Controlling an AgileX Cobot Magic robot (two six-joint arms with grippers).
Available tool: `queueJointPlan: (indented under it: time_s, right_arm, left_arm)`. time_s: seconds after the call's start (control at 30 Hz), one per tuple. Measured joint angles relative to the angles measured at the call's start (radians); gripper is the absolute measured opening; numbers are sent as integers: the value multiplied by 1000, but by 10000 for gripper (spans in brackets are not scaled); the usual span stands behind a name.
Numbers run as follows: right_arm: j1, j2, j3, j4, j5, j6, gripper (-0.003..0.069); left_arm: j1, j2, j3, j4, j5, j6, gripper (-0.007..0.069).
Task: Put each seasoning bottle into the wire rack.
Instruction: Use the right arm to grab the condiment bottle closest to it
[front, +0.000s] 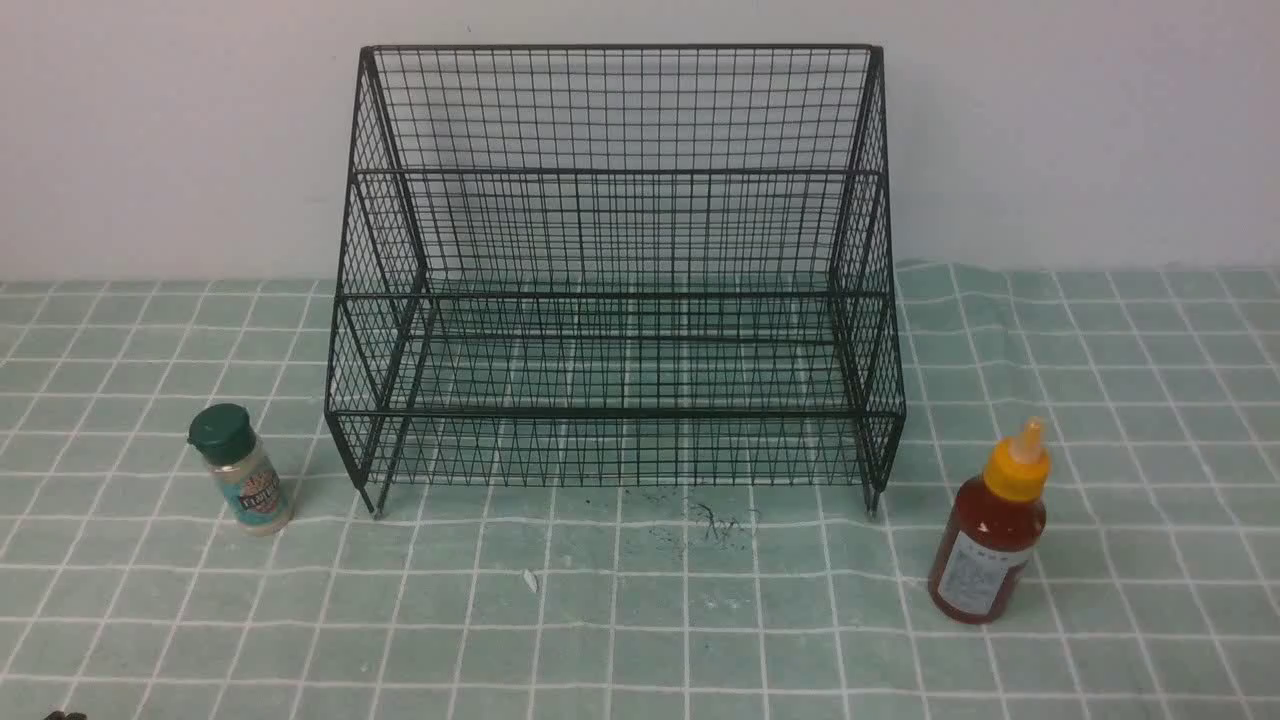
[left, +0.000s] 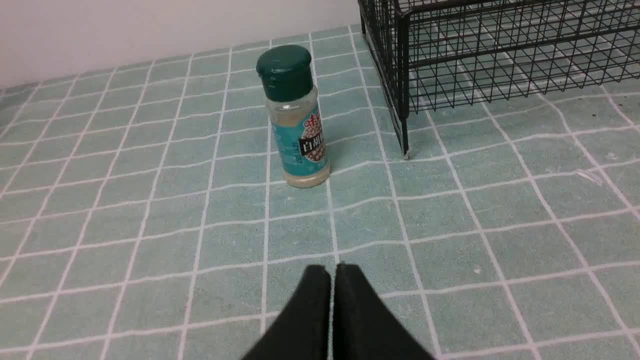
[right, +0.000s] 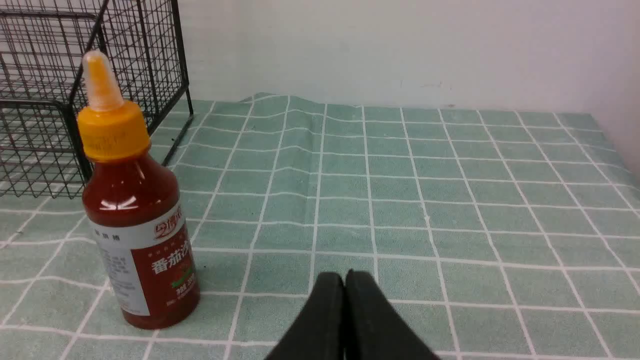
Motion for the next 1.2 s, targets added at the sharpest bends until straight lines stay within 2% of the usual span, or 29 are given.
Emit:
queueJointPlan:
  time_s: [0.8, 0.87, 0.97, 1.0, 1.03, 1.13, 1.2]
  right_arm:
    - [0, 0, 0, 9, -4, 7, -15]
    - [0, 0, 2, 56, -31, 35, -15]
    - [0, 0, 5, 252, -155, 132, -15]
    - [0, 0, 5, 264, -165, 139, -15]
    - [0, 0, 5, 369, -254, 187, -15]
    - [0, 0, 5, 488, -342, 212, -15]
    - [0, 0, 5, 518, -369, 216, -15]
  left_arm:
    - [0, 0, 0, 0, 0, 0, -6]
    - [0, 0, 0, 0, 0, 0, -6]
    - [0, 0, 0, 0, 0, 0, -6]
    - [0, 0, 0, 0, 0, 0, -6]
    - [0, 0, 0, 0, 0, 0, -6]
    - [0, 0, 0, 0, 0, 0, -6]
    - [0, 0, 0, 0, 0, 0, -6]
